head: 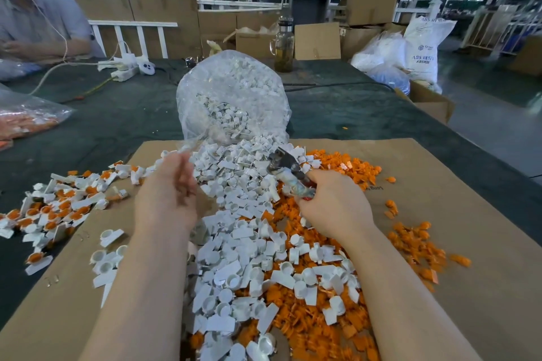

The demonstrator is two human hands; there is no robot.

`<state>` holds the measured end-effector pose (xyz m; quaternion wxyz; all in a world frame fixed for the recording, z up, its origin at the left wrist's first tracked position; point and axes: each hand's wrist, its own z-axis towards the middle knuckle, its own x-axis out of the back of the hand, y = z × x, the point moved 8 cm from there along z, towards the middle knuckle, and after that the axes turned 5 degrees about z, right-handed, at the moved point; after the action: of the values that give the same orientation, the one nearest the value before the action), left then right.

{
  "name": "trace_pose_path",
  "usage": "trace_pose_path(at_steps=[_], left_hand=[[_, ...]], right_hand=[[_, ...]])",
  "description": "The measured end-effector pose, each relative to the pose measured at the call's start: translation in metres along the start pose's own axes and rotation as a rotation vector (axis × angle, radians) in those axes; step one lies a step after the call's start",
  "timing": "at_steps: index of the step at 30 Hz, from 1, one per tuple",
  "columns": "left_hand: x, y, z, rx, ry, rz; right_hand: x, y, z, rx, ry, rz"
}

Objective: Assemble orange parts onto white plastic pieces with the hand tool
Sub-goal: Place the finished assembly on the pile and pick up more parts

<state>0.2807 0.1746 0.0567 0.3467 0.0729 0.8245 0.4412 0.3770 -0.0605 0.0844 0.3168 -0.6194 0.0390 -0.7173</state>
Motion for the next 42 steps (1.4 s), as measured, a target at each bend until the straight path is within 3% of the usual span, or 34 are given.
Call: trace_pose_path(at_steps=[4,6,10,16,27,33,37,42], left_hand=[[-0.023,-0.005,-0.010,-0.161,-0.114,0.723],[-0.035,-0.011,-0.017,-0.242,-0.216,0.970],[-0.047,-0.023,-0.022,-0.320,-0.394,1.235],[-0.052,-0.031,-0.026,-0.412,-0.432,1.613],[-0.064,-0.035,-0.037,-0.542,-0.483,1.673],[-0.061,-0.018,-0.037,-0.529,-0.372,1.246],[-0.060,-0.021,-0.037,-0.348,-0.366,0.870],[-0.065,-0.024,-0.043,-0.296,-0.368,0.718]], right_hand=[[-0.003,-0.010,-0.001,0.068,0.032,-0.037],[-0.006,-0.016,-0.002,0.112,0.030,-0.080],[-0.008,-0.016,-0.001,0.116,0.036,-0.144],[-0.010,-0.014,0.000,0.084,0.010,-0.166],[0.003,-0.012,-0.002,0.037,0.069,-0.046],[0.013,-0.008,0.000,-0.001,0.112,0.235],[0.018,-0.010,-0.002,0.026,0.112,0.592],[0.025,-0.020,-0.005,0.103,0.174,0.704]])
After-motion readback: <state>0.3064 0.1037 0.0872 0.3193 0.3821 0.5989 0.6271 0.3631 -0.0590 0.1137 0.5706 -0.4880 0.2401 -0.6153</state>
